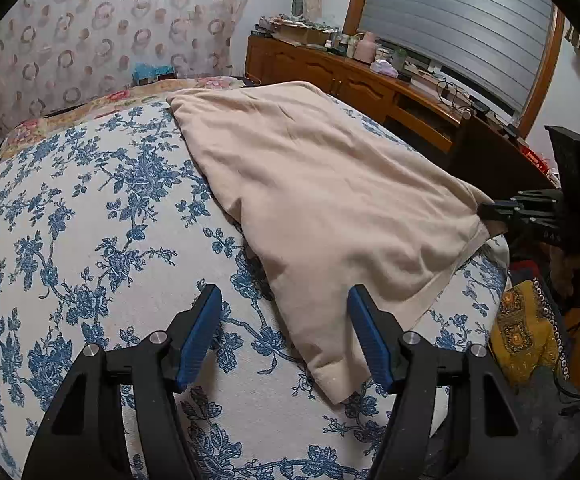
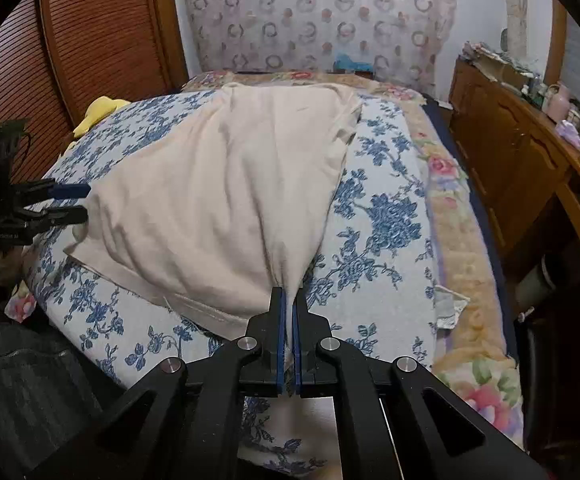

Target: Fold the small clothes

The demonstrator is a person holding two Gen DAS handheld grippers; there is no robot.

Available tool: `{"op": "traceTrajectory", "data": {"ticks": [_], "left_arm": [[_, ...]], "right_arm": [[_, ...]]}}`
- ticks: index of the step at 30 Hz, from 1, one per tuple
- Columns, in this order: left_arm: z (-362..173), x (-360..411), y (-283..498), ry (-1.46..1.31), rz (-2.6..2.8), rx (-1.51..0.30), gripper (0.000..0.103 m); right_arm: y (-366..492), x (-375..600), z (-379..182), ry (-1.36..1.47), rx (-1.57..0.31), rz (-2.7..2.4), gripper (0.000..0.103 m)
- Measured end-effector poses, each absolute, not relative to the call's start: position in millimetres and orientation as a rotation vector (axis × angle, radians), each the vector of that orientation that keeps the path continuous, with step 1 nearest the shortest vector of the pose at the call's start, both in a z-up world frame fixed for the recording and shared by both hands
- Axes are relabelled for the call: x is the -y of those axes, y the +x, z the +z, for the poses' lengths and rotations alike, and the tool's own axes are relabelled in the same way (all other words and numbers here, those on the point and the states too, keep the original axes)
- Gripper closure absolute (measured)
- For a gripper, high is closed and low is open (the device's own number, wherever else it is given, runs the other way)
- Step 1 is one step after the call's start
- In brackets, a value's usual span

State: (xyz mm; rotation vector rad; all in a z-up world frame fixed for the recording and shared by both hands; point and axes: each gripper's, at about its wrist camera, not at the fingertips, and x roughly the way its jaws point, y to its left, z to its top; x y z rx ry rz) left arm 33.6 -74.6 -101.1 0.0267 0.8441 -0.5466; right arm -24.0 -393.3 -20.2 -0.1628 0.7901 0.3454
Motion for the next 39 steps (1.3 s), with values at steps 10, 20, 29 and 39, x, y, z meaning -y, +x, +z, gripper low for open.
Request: {"op": "traceTrajectory", "data": {"ticks": [10, 20, 29, 39], "left_arm": [[-108.4, 86.2, 27.5, 0.063, -0.599, -0.875, 0.054], [-107.6, 89.4, 20.4, 0.09, -0.599, -0.87, 0.054], [-107.5, 95.7, 19.2, 0.088, -0.644, -0.881, 0.098], [-32.4, 79.2, 72.5, 0.015, -0.607, -0.695, 0.1]], "right_arm": [[-26.1, 382.9, -20.5, -0.19, -0.756, 0.313, 0.069], [-15.3, 386.1, -50.7, -0.134, -0.828, 0.337, 0.061], [-15.0, 371.2, -54.6, -0.165, -0.835, 0.459, 0.074], [7.3, 367.1, -5.0, -0.142, -0.636, 0.475, 0.096]]}}
